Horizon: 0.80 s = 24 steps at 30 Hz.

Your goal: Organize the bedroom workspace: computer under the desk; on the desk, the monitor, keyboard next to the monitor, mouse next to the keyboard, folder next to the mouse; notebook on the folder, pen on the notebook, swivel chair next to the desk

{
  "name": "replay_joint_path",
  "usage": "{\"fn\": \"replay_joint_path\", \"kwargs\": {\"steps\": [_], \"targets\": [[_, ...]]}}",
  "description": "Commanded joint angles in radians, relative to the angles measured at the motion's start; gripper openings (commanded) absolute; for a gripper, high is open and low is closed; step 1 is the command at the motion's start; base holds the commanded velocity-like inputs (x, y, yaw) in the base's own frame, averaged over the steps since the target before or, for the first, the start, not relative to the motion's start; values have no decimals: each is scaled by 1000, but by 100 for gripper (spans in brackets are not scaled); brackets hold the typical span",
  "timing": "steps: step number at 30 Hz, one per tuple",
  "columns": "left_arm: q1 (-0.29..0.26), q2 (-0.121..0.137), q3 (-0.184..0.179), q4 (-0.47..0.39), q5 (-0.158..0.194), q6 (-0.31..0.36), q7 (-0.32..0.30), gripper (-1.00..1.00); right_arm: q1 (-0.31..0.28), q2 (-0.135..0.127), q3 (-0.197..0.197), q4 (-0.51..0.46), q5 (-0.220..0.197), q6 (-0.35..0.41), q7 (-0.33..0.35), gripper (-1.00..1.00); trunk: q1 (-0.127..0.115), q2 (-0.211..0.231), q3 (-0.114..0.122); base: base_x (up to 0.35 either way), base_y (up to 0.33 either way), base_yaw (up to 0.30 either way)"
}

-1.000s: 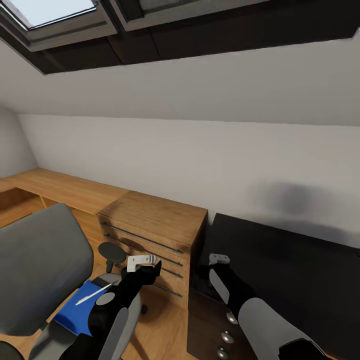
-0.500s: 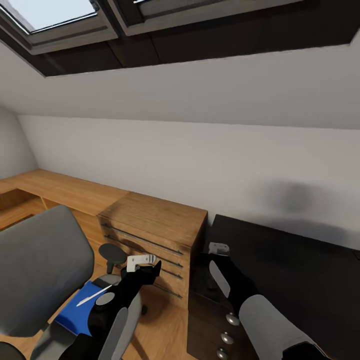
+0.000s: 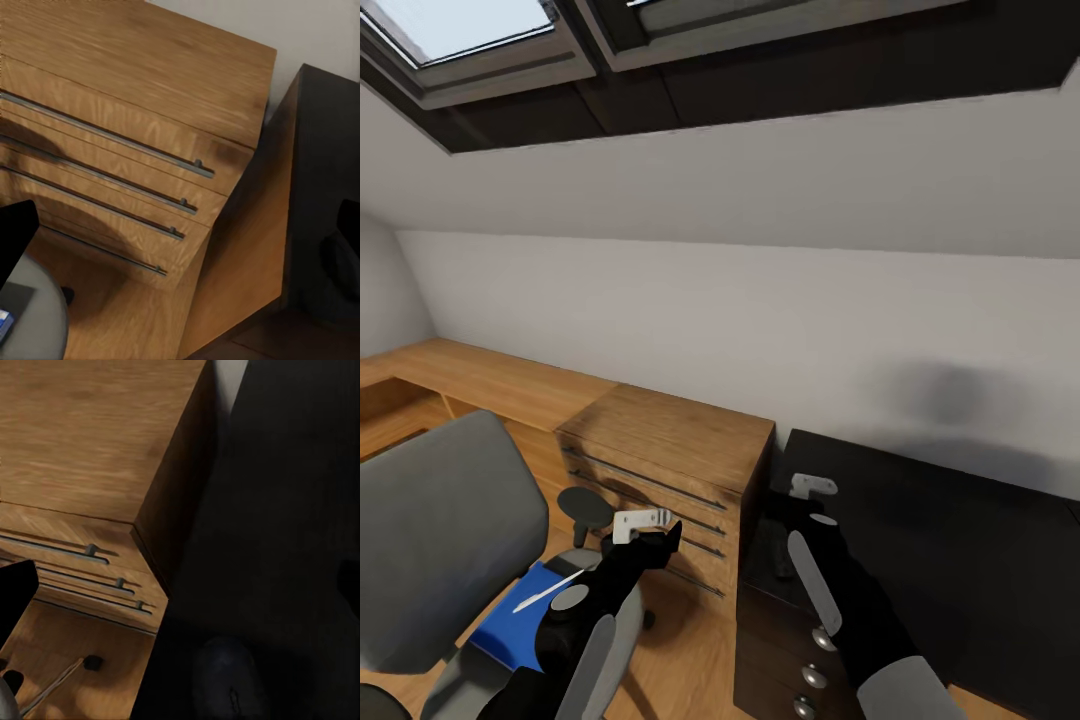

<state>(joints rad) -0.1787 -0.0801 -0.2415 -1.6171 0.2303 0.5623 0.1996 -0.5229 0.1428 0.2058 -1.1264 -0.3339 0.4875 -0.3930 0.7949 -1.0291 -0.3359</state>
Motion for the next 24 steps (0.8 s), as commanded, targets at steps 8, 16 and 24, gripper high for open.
{"fn": "replay_joint_path", "kwargs": {"steps": [8, 16, 24], "targets": [[-1, 0, 11, -1, 11, 4, 9, 100, 7, 1, 43, -17, -11, 14, -19, 100, 0, -1, -1, 0, 0, 0], [-1, 0, 16, -1, 11, 4, 9, 100, 8, 5, 84, -22, -12, 17, -22, 100, 0, -1, -1, -69, 0, 0], [-1, 0, 16, -1, 11, 4, 9, 100, 8, 2, 85, -23, -11, 10, -20, 100, 0, -1, -1, -289, 0, -17]]}}
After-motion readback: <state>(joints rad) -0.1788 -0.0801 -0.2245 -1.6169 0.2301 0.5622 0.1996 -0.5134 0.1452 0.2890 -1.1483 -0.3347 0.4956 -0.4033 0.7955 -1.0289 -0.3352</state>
